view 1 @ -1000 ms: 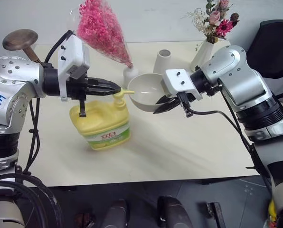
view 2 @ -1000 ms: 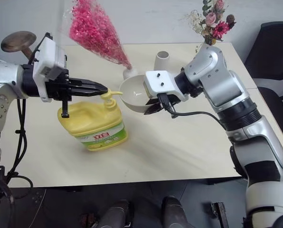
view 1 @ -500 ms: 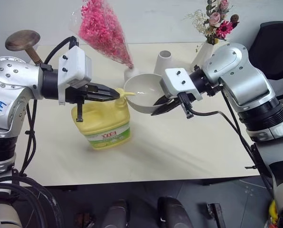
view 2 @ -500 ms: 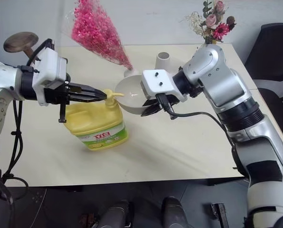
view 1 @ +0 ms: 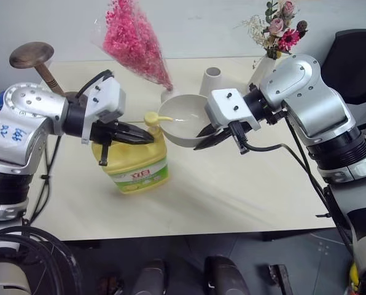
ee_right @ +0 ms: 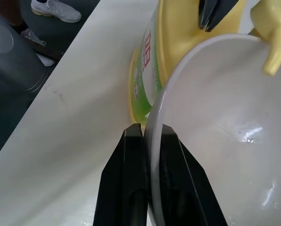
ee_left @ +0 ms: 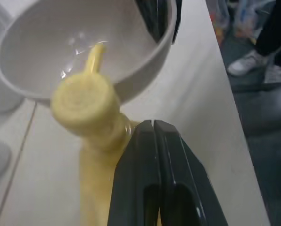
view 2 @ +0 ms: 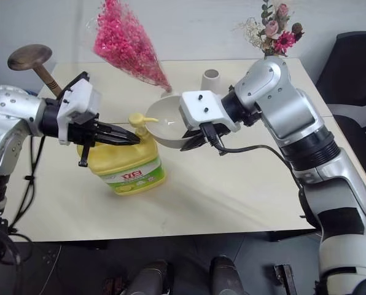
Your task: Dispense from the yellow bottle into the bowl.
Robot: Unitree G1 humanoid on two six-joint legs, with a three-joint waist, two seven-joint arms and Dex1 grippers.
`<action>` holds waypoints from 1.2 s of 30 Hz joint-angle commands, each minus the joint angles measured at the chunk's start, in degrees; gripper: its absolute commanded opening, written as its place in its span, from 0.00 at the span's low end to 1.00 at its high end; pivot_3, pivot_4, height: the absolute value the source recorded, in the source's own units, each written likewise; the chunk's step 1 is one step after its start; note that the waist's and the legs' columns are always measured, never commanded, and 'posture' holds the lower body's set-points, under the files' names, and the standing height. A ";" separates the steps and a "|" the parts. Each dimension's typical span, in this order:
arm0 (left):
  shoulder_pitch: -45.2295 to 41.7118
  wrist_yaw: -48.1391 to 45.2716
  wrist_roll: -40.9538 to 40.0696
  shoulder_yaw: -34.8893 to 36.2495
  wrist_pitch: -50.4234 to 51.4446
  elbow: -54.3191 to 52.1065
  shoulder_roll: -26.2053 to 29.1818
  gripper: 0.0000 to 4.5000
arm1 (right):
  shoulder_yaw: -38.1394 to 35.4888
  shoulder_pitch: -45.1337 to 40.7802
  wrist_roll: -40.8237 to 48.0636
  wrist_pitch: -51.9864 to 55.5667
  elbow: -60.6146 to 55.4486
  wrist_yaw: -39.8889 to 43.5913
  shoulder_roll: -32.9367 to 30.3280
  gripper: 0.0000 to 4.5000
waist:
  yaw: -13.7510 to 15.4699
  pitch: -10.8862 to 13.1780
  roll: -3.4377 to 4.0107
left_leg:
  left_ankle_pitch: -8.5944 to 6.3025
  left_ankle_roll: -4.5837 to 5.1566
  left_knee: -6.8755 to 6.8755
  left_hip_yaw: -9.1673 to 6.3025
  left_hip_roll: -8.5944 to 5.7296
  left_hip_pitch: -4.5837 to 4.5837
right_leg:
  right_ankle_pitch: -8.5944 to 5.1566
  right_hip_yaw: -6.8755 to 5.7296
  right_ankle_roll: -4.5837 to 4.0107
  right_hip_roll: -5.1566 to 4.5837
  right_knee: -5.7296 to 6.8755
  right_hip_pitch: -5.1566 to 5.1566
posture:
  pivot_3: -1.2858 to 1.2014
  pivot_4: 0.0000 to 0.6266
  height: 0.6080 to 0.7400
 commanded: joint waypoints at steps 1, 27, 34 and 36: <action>1.52 -0.58 3.25 -5.19 4.00 3.90 -1.24 0.01 | -1.97 -0.99 0.63 -0.90 -2.13 3.62 -0.19 0.00 | -0.01 0.00 0.01 | 0.00 0.00 0.00 0.01 0.00 0.00 | 0.00 0.01 0.00 0.00 0.00 0.00 | 0.52 0.24 1.00; -9.16 -1.46 -5.86 6.73 9.17 7.54 -1.18 0.01 | -1.92 0.21 -3.76 -7.45 3.18 3.16 0.22 0.00 | -0.31 0.09 -0.14 | 0.01 -0.01 0.15 -0.04 -0.02 -1.00 | 0.00 -0.09 0.00 0.01 0.11 -0.96 | 0.52 0.24 1.00; -8.32 -2.12 -0.82 2.43 3.47 9.25 -2.91 0.01 | -2.13 0.52 -3.34 -6.70 1.91 3.31 -0.20 0.00 | -0.23 0.10 -0.16 | 0.01 -0.01 0.15 -0.04 -0.02 -1.00 | 0.00 -0.09 0.00 0.00 0.10 -0.96 | 0.52 0.24 1.00; -8.48 -2.25 0.36 1.61 2.66 9.89 -3.09 0.01 | -2.22 0.60 -3.05 -6.19 1.39 3.43 -0.31 0.00 | -0.17 0.09 -0.16 | 0.01 -0.01 0.18 -0.05 -0.01 -0.99 | 0.00 -0.10 0.00 0.00 0.12 -0.94 | 0.52 0.24 1.00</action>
